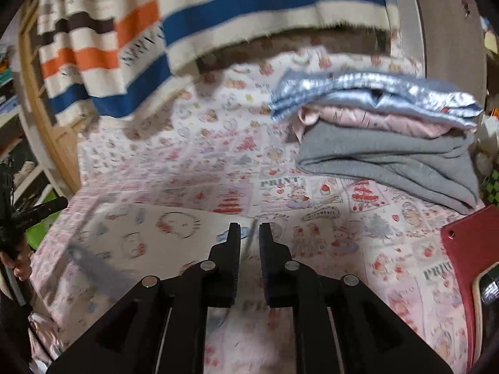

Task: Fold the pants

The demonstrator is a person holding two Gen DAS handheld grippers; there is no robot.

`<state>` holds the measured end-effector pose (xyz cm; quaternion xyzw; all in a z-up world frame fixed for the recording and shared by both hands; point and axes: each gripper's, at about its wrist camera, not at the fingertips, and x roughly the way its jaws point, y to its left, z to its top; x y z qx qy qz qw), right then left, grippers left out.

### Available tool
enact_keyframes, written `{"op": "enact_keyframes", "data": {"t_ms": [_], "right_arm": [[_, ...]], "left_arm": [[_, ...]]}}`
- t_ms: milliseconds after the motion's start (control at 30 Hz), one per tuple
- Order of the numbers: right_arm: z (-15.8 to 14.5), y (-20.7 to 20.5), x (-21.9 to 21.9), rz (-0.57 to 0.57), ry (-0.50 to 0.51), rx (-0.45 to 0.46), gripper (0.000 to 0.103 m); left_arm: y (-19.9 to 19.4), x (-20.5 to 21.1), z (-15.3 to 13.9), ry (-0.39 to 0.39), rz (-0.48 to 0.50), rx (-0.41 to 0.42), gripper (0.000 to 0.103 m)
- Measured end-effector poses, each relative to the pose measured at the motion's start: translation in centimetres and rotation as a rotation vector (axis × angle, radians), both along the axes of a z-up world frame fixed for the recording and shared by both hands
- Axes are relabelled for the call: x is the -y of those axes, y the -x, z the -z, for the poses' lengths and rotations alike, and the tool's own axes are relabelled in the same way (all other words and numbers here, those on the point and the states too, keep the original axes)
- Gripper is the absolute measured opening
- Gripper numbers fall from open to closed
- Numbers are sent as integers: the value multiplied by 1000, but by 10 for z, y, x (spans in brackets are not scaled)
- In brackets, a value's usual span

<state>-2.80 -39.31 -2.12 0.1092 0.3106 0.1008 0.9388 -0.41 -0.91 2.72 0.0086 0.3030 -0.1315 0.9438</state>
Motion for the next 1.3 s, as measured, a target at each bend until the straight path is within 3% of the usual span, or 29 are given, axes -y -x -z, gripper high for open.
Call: {"op": "enact_keyframes", "data": {"t_ms": [67, 167, 300, 433, 533, 600, 700, 900, 1067, 1200, 1300], "right_arm": [[-15, 21, -2, -19, 3, 52, 12], [-38, 49, -7, -43, 7, 131, 12], [-54, 81, -14, -64, 20, 192, 12], [-42, 103, -29, -79, 45, 193, 12], [-21, 115, -38, -91, 29, 157, 12], [-7, 123, -45, -93, 43, 150, 12], [11, 135, -59, -113, 91, 133, 12], [32, 147, -61, -106, 65, 105, 12], [37, 147, -51, -78, 49, 91, 12], [36, 150, -56, -70, 73, 111, 12], [40, 155, -63, -67, 105, 120, 12]], "left_arm": [[18, 1, -8, 1, 1, 35, 13], [36, -5, -15, 91, 22, 29, 15], [67, 0, -19, 24, -39, 129, 31], [96, 7, -13, 21, -41, 164, 38], [119, 15, -2, -28, -58, 207, 55], [132, 21, 6, -60, -68, 232, 72], [147, 27, 20, -72, -62, 246, 88], [166, 41, 37, -116, -5, 247, 91], [172, 48, 52, -133, 51, 165, 91], [185, 50, 69, -71, 55, 103, 80], [194, 61, 82, -119, 50, 120, 75]]}}
